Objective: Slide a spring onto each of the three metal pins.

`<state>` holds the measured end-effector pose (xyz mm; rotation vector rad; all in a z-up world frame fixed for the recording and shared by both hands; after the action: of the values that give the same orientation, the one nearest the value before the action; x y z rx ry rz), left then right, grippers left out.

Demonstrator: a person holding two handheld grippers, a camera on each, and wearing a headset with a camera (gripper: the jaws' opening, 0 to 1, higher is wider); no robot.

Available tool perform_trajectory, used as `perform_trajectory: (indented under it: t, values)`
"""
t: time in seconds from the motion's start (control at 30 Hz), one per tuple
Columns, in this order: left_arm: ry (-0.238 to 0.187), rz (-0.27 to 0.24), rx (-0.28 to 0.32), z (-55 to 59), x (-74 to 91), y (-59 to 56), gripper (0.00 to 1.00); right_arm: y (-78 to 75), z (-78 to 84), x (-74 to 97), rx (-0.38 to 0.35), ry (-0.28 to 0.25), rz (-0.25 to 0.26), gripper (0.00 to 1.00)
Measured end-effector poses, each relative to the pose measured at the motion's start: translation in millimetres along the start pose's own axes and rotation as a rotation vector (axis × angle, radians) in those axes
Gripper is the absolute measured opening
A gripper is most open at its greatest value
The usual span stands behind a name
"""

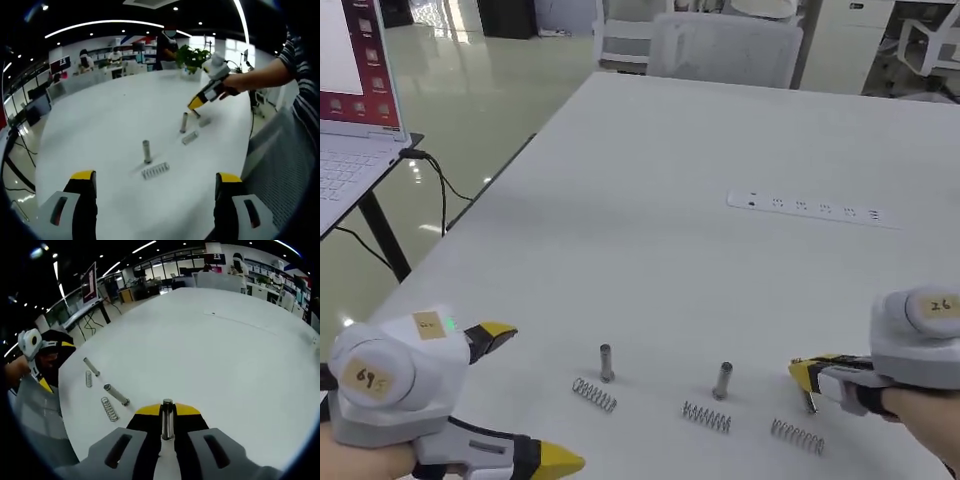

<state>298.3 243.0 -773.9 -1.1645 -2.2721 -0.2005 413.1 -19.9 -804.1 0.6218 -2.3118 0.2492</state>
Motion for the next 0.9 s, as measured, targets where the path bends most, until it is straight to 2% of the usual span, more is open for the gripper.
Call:
perform_trajectory:
  t: [0.23,0.63,0.9]
  values:
    - [-0.005,0.001,-0.001,-1.8,-1.3,0.0,0.96,-1.3,-2.3,2.8,0.030,-0.046,0.010,0.05]
    - [-0.009,-0.007,-0.001,-2.9,-0.5,-0.1,0.96,-0.2,-3.6,3.5,0.026,-0.067,0.013,0.05]
    - [-0.016,-0.015,0.003,-2.7,1.3,1.3,0.96,3.7,-2.9,6.6,0.037,-0.101,0.005,0.05]
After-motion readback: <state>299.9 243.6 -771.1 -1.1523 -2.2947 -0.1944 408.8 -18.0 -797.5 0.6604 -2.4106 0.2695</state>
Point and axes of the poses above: the centre of the closed fingertips' face, and the gripper's own axes: x roughly backward along the fingers, y roughly to its left, z roughly out of its underside, the point moved 3 cm from there along x, roughly backward along the fingers, and after that the axes turned 15 degrees about z, right-handed, at the moved point
